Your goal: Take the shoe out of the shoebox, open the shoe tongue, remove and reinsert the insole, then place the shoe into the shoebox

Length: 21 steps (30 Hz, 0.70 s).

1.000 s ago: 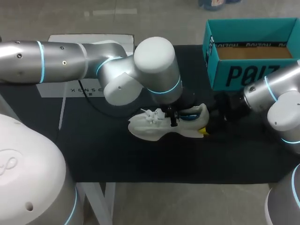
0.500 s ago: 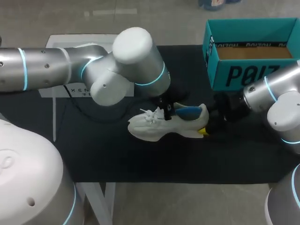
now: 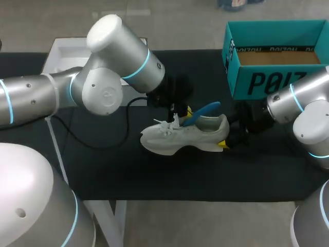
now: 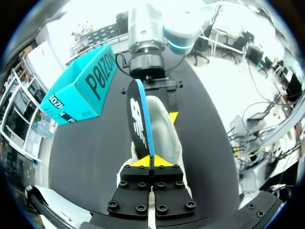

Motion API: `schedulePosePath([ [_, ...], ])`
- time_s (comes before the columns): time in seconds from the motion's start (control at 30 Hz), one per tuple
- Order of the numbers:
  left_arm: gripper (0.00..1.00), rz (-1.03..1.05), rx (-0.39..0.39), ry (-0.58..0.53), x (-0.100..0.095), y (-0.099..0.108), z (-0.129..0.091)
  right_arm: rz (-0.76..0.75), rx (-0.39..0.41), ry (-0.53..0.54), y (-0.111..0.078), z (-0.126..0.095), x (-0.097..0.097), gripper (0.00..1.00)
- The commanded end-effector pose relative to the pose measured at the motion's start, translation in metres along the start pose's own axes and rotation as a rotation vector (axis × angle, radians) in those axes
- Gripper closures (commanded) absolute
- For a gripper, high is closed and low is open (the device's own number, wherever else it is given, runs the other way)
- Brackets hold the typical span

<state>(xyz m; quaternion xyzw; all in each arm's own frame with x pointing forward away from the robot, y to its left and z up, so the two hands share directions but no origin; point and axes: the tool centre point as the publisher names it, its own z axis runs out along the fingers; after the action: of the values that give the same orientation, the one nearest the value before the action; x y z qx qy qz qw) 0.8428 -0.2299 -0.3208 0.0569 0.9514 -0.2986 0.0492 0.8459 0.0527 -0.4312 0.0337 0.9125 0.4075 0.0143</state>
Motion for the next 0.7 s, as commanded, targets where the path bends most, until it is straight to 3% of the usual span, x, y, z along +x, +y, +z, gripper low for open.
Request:
schedulePosePath([
  [0.03, 1.00, 0.035, 0.084, 0.050, -0.004, -0.010, 0.000, 0.000, 0.005, -0.003, -0.002, 0.007, 0.003, 1.00],
  [0.27, 1.00, 0.113, 0.122, 0.041, 0.005, -0.035, -0.018, 0.000, 0.005, -0.003, -0.002, 0.007, 0.003, 1.00],
  [0.57, 1.00, 0.154, 0.245, 0.074, 0.007, -0.050, -0.044, 0.000, 0.005, -0.003, -0.002, 0.007, 0.003, 1.00],
  [0.7, 1.00, 0.167, 0.234, 0.115, 0.006, -0.054, -0.046, 0.000, 0.005, -0.003, -0.002, 0.007, 0.003, 1.00],
])
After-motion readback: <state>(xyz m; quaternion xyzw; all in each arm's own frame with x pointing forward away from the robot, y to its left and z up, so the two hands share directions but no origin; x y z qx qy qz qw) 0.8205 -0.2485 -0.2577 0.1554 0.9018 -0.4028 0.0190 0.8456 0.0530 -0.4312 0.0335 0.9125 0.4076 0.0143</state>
